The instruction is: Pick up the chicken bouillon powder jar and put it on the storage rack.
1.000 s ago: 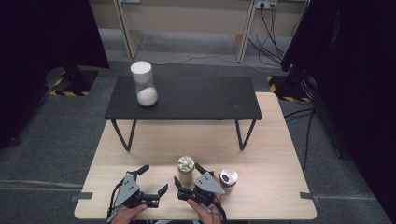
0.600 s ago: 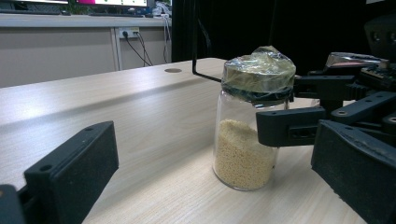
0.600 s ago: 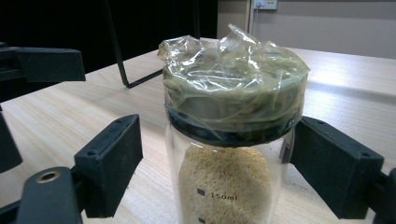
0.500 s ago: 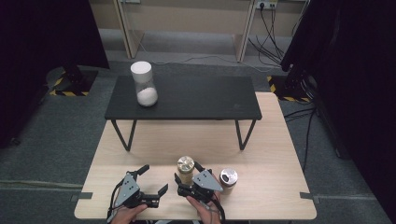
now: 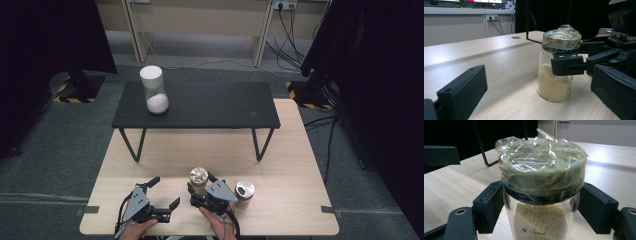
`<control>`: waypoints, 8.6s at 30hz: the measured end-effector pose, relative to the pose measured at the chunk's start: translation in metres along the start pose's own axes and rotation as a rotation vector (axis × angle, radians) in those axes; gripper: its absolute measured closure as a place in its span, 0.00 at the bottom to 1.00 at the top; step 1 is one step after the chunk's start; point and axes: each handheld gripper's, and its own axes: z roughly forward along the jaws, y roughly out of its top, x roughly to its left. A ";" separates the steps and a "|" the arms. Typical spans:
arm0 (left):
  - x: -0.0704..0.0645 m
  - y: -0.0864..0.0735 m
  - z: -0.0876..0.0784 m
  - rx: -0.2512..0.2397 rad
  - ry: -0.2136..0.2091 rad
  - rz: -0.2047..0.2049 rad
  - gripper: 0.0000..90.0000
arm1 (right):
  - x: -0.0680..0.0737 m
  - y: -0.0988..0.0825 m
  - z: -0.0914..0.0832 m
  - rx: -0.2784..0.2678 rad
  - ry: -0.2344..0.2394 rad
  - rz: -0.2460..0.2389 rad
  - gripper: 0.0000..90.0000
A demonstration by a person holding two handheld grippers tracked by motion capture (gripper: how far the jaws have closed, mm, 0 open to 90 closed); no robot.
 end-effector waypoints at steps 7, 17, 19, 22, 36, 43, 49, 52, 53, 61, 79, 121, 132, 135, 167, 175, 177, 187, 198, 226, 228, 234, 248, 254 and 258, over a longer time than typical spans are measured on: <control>0.000 0.000 0.000 0.000 -0.002 0.000 0.00 | 0.000 0.001 0.002 0.012 -0.001 -0.009 0.33; 0.000 0.000 0.000 0.001 -0.005 -0.001 0.00 | 0.002 0.001 0.002 0.008 -0.016 -0.022 0.34; 0.000 0.000 0.000 0.000 -0.005 -0.001 0.00 | 0.003 0.001 0.001 0.011 -0.016 -0.025 0.34; 0.000 0.000 0.000 0.001 -0.006 -0.001 0.00 | 0.004 0.001 0.000 0.014 -0.008 -0.024 0.34; 0.000 0.000 0.000 0.003 -0.008 -0.001 0.00 | 0.007 0.029 -0.017 -0.030 0.048 -0.029 0.34; 0.000 0.000 0.000 0.004 -0.008 -0.004 0.00 | 0.010 0.048 -0.027 -0.046 0.090 -0.059 0.34; 0.000 -0.001 0.001 0.007 -0.009 -0.005 0.00 | 0.009 0.055 -0.030 -0.031 0.118 -0.043 0.34; 0.000 -0.001 0.000 0.007 -0.011 -0.006 0.00 | 0.008 0.057 -0.031 -0.035 0.117 -0.050 0.34; 0.000 -0.001 0.001 0.007 -0.011 -0.005 0.00 | 0.008 0.058 -0.032 -0.036 0.118 -0.050 0.34; -0.001 -0.001 0.001 0.010 -0.012 -0.003 0.00 | 0.006 0.066 -0.036 -0.055 0.122 -0.052 0.34; -0.001 -0.002 0.002 0.020 -0.020 -0.004 0.00 | 0.002 0.076 -0.042 -0.048 0.142 -0.052 0.34; -0.003 -0.003 0.003 0.036 -0.032 0.005 0.01 | -0.002 0.090 -0.050 -0.065 0.152 -0.067 0.34; -0.003 -0.003 0.003 0.034 -0.030 0.002 0.01 | -0.004 0.098 -0.050 -0.063 0.162 -0.068 0.34; -0.002 -0.003 0.003 0.035 -0.029 0.000 0.01 | -0.004 0.100 -0.050 -0.062 0.167 -0.071 0.34; -0.002 -0.003 0.003 0.035 -0.026 -0.002 0.01 | -0.003 0.136 -0.046 -0.055 0.241 -0.080 0.34; -0.002 -0.003 0.003 0.036 -0.026 -0.002 0.01 | -0.002 0.148 -0.046 -0.059 0.257 -0.081 0.34; -0.002 -0.003 0.003 0.036 -0.026 -0.002 0.01 | -0.002 0.151 -0.046 -0.061 0.260 -0.086 0.34; -0.002 -0.003 0.003 0.034 -0.027 -0.002 0.01 | -0.003 0.162 -0.043 -0.055 0.279 -0.076 0.34; -0.002 -0.003 0.003 0.035 -0.027 0.000 0.01 | -0.002 0.176 -0.045 -0.062 0.311 -0.073 0.34; -0.002 -0.003 0.003 0.033 -0.028 -0.003 0.01 | -0.009 0.214 -0.040 -0.067 0.318 -0.070 0.34; -0.002 -0.003 0.003 0.033 -0.028 -0.004 0.01 | -0.010 0.217 -0.039 -0.066 0.318 -0.067 0.34; -0.002 -0.003 0.003 0.032 -0.029 -0.004 0.01 | -0.012 0.228 -0.033 -0.068 0.298 -0.080 0.34; -0.002 -0.003 0.003 0.031 -0.030 -0.004 0.01 | -0.019 0.239 -0.019 -0.054 0.265 -0.070 0.34; -0.002 -0.003 0.003 0.033 -0.031 -0.003 0.01 | -0.024 0.244 -0.015 -0.057 0.252 -0.065 0.34; -0.002 -0.003 0.003 0.033 -0.031 -0.003 0.01 | -0.025 0.248 -0.012 -0.057 0.246 -0.063 0.34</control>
